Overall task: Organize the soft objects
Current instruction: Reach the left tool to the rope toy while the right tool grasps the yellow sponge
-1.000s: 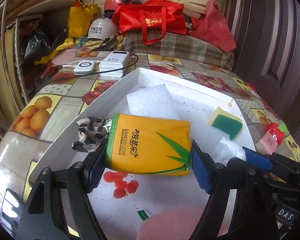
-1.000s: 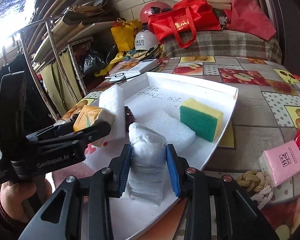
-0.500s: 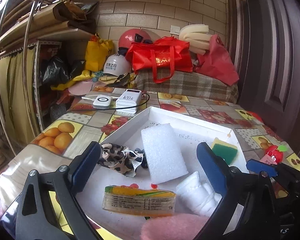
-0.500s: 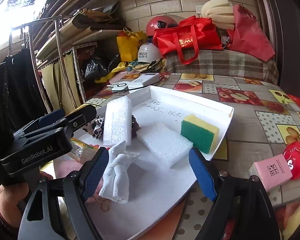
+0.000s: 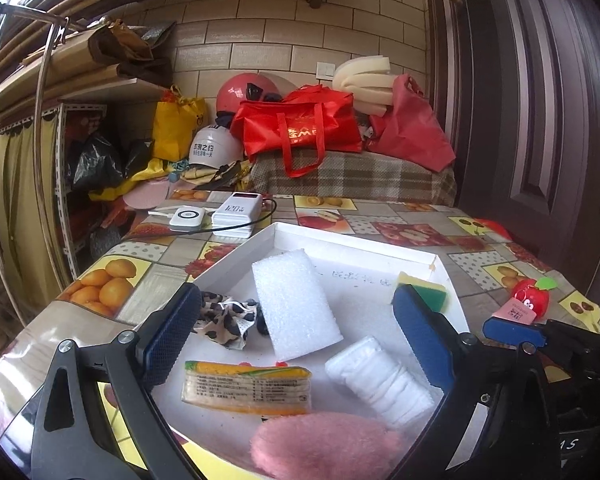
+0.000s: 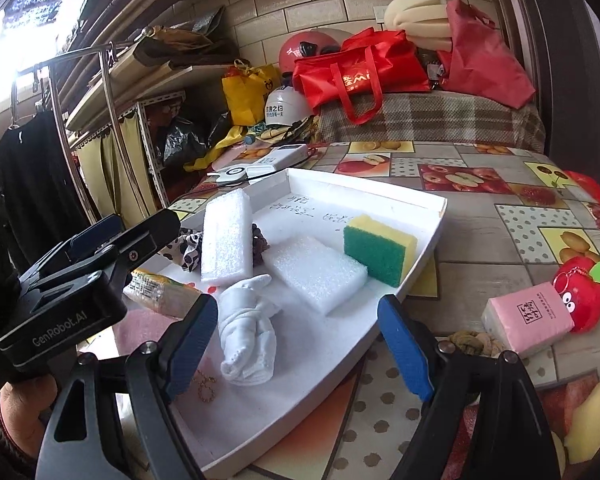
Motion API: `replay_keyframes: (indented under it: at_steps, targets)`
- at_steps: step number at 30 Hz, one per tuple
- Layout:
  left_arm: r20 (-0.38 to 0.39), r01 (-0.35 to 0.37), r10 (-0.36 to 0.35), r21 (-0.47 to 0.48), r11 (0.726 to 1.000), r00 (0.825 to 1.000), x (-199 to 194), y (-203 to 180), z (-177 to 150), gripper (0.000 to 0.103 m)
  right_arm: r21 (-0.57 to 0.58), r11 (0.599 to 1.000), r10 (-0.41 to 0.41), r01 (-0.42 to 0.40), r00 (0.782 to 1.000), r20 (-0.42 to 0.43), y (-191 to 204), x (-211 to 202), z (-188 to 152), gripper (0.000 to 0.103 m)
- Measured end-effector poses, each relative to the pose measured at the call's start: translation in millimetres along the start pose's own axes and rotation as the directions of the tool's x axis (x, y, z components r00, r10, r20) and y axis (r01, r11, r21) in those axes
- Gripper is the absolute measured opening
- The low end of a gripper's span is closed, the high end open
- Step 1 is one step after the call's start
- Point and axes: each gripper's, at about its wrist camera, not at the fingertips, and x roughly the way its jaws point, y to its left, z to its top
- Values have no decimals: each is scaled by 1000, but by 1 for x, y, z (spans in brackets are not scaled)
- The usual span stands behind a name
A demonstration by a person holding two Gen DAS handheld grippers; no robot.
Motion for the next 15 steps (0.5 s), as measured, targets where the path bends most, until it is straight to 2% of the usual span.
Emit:
replay_keyframes:
  at_steps: [7,10,12,14,15]
  targets:
    - [2,29,-29,53,998,1000,-12,-28,-5,98,-98,992,-76,79,996,39,4,-26,-10,82]
    - [-6,53,-53,60,997,999,-14,-36,-7,98,-86,992,-92,97,994,65,-6,-40,-14,83]
    - [-9,67,-67,71,995,998,-16,-42,-8,98,-47,993,-106,109,992,64,-20,-49,-16,90]
    - [-13,84,-83,81,993,996,-17,-48,-9,98,9,992,-130,130,990,58,-38,-57,-18,103]
    - [-15,90,-89,89,992,996,-18,-52,-10,98,31,989,-145,144,988,61,-47,-62,-19,103]
